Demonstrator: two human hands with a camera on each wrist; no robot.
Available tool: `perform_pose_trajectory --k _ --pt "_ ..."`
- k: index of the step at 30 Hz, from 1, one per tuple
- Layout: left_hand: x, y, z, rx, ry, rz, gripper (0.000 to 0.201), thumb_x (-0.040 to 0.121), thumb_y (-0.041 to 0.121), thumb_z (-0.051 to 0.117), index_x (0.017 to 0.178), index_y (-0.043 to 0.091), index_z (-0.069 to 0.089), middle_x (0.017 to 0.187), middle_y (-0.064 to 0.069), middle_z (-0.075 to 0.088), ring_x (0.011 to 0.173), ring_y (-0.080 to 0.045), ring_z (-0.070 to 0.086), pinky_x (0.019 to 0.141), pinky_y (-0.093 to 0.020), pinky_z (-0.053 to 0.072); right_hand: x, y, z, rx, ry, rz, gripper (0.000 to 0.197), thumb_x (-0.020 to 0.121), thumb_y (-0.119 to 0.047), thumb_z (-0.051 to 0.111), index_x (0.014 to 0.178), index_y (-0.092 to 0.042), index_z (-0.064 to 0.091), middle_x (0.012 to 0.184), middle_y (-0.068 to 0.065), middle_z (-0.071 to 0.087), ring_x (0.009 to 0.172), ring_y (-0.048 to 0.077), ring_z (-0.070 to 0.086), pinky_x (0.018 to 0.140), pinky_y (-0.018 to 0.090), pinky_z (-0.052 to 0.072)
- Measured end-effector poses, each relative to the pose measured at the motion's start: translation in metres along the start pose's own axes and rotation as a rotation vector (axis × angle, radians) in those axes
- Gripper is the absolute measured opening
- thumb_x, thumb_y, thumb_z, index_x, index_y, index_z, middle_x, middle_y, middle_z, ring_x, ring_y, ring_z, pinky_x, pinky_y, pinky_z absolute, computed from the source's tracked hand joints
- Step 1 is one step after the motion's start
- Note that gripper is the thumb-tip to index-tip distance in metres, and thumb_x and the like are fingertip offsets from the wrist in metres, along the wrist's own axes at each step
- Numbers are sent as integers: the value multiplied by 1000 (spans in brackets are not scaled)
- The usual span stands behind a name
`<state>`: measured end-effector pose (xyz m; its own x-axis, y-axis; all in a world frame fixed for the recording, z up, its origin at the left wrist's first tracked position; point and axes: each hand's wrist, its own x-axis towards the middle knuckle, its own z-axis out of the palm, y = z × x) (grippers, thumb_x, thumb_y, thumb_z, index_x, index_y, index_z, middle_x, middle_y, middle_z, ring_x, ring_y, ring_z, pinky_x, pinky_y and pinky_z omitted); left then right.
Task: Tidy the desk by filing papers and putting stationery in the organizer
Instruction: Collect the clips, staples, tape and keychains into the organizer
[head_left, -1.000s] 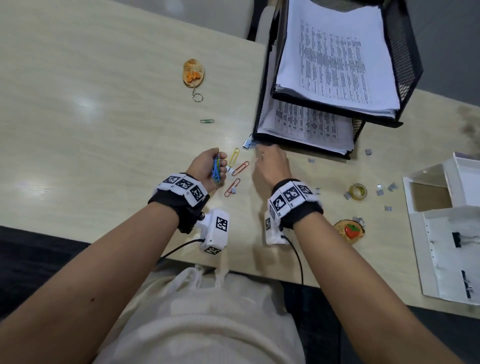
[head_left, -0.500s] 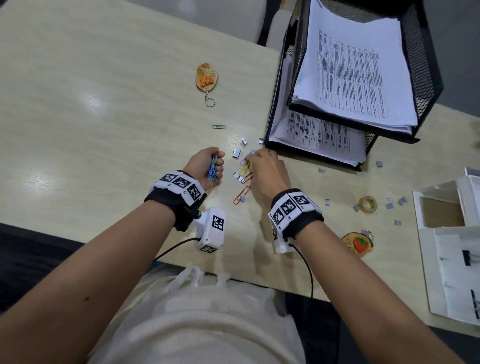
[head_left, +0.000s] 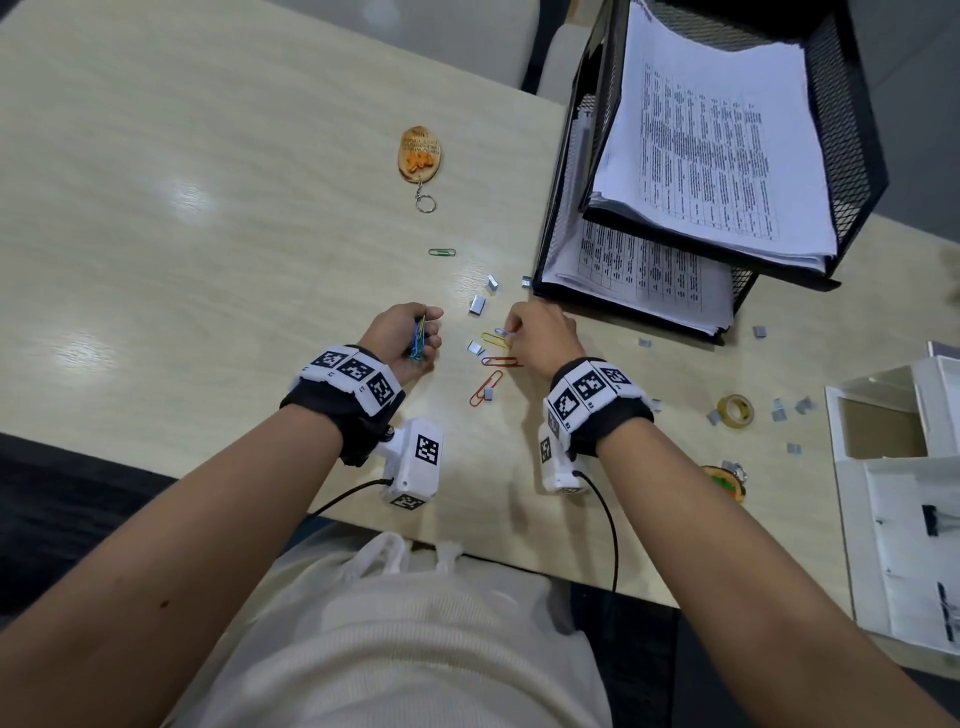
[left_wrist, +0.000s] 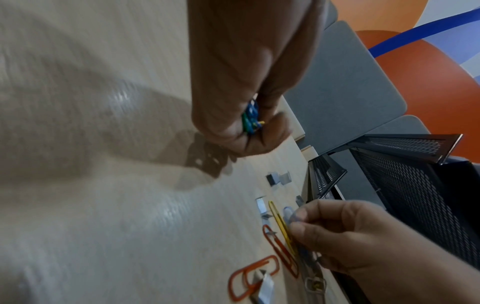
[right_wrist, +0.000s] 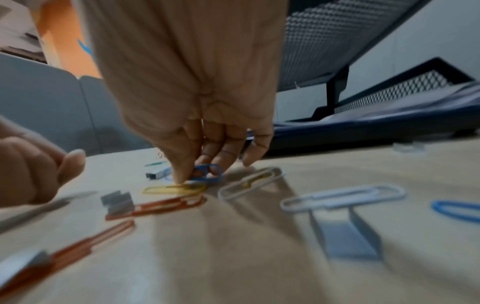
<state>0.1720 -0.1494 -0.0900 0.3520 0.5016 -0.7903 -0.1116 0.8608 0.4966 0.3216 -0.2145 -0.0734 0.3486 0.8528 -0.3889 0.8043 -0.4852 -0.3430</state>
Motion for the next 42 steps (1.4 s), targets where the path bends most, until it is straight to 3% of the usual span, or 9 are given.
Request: perform_pose_trajectory --k 6,9,13,19,24,27,31,38,42 --pt "-3 -5 5 -97 -41 41 38 101 23 27 74 5 48 73 -11 56 67 -20 61 43 -16 50 -9 -25 -14 422 152 -68 8 83 -3 61 83 0 68 73 3 60 72 14 54 70 19 40" --pt "-2 -6 7 -185 -134 16 46 102 29 22 77 4 52 73 -14 64 60 -19 65 46 -17 52 -13 -46 -19 505 75 -164 6 80 -6 68 82 -1 70 59 -6 56 56 6 52 59 14 43" --pt "-3 -2 4 -153 -113 -25 42 101 31 25 69 13 46 37 2 52 31 -8 49 33 -9 38 -1 -34 -17 397 157 -82 8 81 -3 62 81 2 69 75 9 65 75 19 58 79 29 50" --pt "-5 6 -10 -122 -72 -34 36 99 22 29 64 17 38 32 6 38 22 -5 28 24 -11 18 -2 -8 9 37 5 -3 15 86 -2 49 90 -3 64 107 17 61 105 30 56 87 37 48" --pt "-3 16 -17 -172 -6 -4 29 97 14 31 71 13 43 36 4 45 25 -5 37 27 -11 27 13 -38 -5 160 15 -81 16 83 0 46 79 -13 53 97 14 65 93 30 61 84 42 52" --pt "-6 20 -22 -214 7 9 31 95 16 28 70 11 46 37 2 47 26 -7 41 28 -10 32 42 -63 -21 189 37 -116 18 84 0 46 93 -11 58 105 17 61 86 36 64 76 44 57" --pt "-6 22 -26 -219 8 11 38 97 25 29 68 11 47 36 2 47 26 -8 43 29 -10 34 77 -76 -23 -58 11 -151 35 87 1 40 119 -6 54 124 21 53 112 38 52 93 41 47" --pt "-7 20 -28 -297 55 45 35 98 22 31 70 9 48 50 -3 53 33 -10 55 35 -13 45 76 -74 -11 -235 -61 -176 22 85 3 43 99 6 59 114 26 57 110 40 53 85 40 47" --pt "-7 17 -15 -290 128 96 32 98 17 30 72 8 46 71 -7 50 54 -14 59 39 -12 46 61 -68 -10 -129 -72 -159 12 81 4 42 83 -4 51 97 24 58 95 41 59 72 37 51"
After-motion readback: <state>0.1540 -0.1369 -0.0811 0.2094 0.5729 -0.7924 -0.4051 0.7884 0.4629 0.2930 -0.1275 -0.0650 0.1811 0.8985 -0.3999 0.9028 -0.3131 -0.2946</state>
